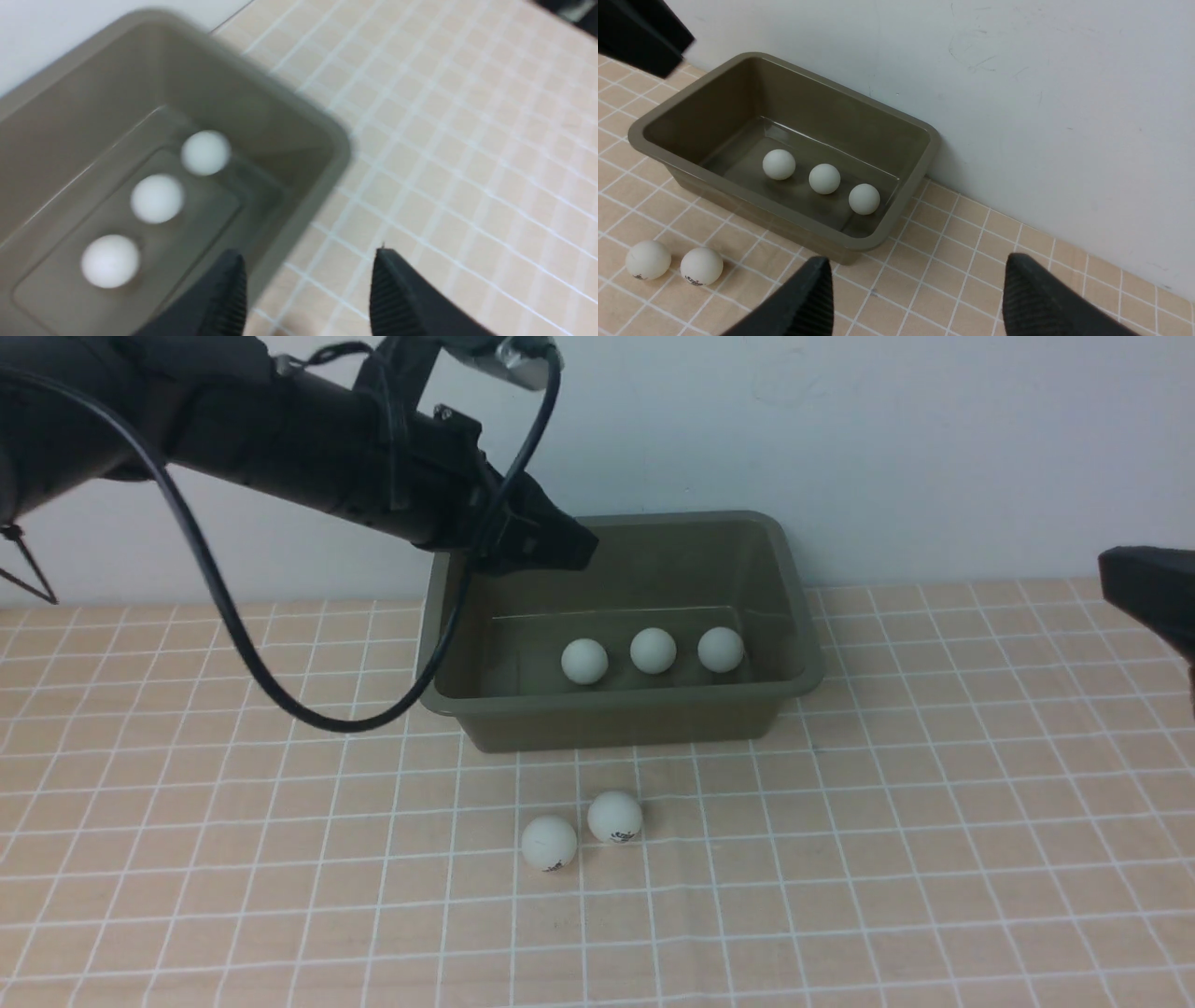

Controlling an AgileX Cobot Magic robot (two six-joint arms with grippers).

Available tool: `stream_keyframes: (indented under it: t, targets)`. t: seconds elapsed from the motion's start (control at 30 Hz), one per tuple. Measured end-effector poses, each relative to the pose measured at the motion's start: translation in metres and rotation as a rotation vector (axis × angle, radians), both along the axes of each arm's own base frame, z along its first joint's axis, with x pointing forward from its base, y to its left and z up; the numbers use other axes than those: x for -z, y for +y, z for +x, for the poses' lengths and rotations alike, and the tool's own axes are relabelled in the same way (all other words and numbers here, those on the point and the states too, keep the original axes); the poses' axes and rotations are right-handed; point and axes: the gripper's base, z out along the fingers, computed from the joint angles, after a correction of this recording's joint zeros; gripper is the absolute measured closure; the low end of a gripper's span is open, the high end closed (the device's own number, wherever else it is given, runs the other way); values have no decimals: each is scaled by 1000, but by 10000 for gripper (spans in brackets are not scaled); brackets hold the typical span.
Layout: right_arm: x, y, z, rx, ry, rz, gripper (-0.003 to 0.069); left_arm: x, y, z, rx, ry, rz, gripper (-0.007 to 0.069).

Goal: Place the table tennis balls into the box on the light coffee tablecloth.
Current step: 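Drop the ball into the bin, then reach for and grasp a ping pong ball on the table beside the basket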

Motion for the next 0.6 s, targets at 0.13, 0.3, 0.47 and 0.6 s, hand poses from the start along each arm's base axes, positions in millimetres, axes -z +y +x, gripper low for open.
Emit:
stream_keyframes:
  t: [0.13,0.3,0.47,0.6]
  targets:
    - [0,0,0,0,0,0,209,-15,0,-12,47,-49,7,372]
    - [0,0,0,0,1,0,209,-16,-3,-15,100,-46,-19,405]
    - [0,0,0,0,2,-1,209,-27,-9,-24,225,-134,-76,481]
    - [1,0,0,2,12,-5,209,-31,-13,-33,348,-212,-79,547]
